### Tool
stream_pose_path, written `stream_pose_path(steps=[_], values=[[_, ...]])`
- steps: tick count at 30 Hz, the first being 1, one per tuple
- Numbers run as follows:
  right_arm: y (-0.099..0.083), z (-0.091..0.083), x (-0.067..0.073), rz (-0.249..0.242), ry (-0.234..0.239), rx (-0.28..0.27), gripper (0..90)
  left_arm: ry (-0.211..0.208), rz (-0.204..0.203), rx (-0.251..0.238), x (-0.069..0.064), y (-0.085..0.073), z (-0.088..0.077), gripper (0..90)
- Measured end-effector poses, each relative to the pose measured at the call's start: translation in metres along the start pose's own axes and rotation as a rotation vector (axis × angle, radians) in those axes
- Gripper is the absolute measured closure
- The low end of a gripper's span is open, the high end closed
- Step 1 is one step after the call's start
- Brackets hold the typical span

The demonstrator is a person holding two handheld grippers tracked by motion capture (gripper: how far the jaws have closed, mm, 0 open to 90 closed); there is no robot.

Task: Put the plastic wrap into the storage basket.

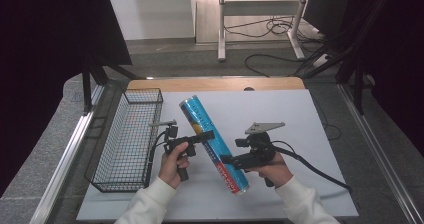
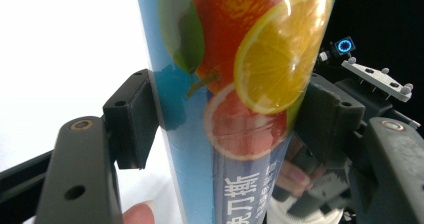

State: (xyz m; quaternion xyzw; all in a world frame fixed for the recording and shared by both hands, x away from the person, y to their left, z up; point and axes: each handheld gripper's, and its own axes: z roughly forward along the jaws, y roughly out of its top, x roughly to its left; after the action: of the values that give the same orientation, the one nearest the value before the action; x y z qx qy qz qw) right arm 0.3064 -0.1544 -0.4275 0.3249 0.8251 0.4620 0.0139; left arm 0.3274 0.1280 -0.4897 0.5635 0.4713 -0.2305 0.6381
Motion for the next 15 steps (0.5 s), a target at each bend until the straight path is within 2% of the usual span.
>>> stream_pose_path(steps=[1,2,6,10,15], values=[[0.000,0.000,0.000,0.000,0.000,0.000,13.3,0.000,0.000,0.000,0.000,0.000,0.000,32.0],[-0.003,-0.007,-0.001,-0.017,-0.029,-0.015,13.2,0.009,0.016,-0.001,-0.002,0.001,-0.005,32.0],[-0.009,-0.018,-0.006,-0.012,-0.041,-0.034,13.1,0.022,0.037,-0.002,-0.005,0.001,-0.012,32.0],[-0.019,-0.037,-0.018,0.017,-0.069,-0.047,13.2,0.030,0.061,-0.001,-0.012,0.000,-0.020,32.0],[-0.028,-0.044,-0.031,0.050,-0.103,-0.042,13.4,0.026,0.071,-0.008,-0.017,-0.001,-0.027,32.0]])
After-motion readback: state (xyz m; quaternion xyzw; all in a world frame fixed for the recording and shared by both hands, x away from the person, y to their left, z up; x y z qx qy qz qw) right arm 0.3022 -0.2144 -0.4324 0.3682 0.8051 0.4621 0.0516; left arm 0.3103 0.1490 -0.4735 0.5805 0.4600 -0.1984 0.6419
